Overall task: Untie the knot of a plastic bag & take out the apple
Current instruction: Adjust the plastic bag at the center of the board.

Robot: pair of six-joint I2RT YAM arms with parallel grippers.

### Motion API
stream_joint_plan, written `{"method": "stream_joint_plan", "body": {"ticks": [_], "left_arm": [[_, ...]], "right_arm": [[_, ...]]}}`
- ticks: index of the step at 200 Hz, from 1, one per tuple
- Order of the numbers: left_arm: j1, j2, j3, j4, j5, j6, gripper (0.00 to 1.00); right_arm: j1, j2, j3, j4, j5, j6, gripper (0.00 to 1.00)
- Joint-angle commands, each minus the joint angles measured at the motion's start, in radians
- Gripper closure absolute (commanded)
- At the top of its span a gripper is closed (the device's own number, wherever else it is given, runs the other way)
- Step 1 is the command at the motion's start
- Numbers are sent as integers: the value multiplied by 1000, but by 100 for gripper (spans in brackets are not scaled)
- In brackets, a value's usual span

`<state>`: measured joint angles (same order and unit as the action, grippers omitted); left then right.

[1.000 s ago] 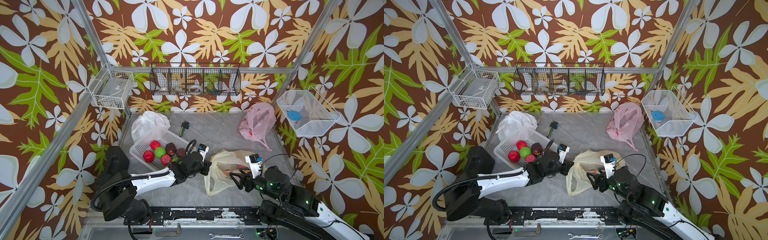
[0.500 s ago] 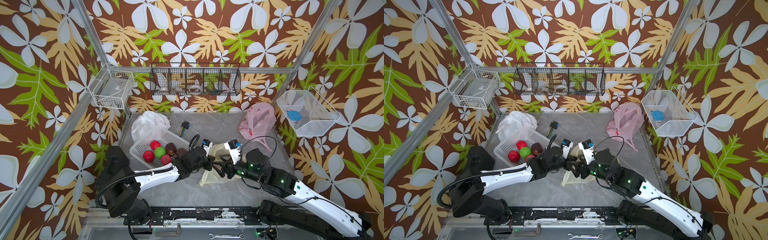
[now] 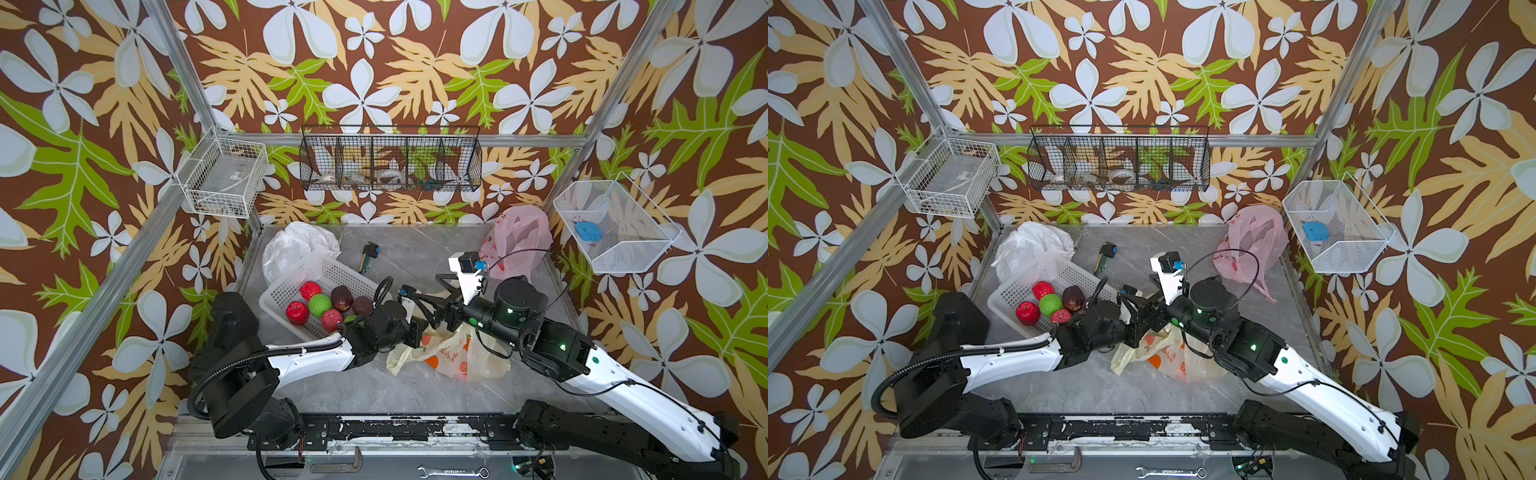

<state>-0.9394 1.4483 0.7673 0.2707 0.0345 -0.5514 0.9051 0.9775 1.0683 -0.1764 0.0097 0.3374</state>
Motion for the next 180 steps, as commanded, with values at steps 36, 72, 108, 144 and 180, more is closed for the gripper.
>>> {"method": "stream_joint_plan", "body": {"ticks": [36, 72, 108, 144, 180], "left_arm": [[55, -79, 16, -121, -83, 45, 100], [73, -60, 71, -186, -115, 101, 100], [83, -52, 86, -175, -127, 116, 100], [83, -38, 88, -175, -122, 134, 100], [93, -16, 91, -154, -99, 124, 100]], "right_arm": [[-221, 122, 143, 10, -27, 142, 12], [-379, 212, 372, -97, -298, 170, 12], [-377, 174, 151, -19, -481, 273, 14], [-376, 47, -193, -44, -449, 313, 15], [-376, -109, -352, -90, -376, 327, 14]]}}
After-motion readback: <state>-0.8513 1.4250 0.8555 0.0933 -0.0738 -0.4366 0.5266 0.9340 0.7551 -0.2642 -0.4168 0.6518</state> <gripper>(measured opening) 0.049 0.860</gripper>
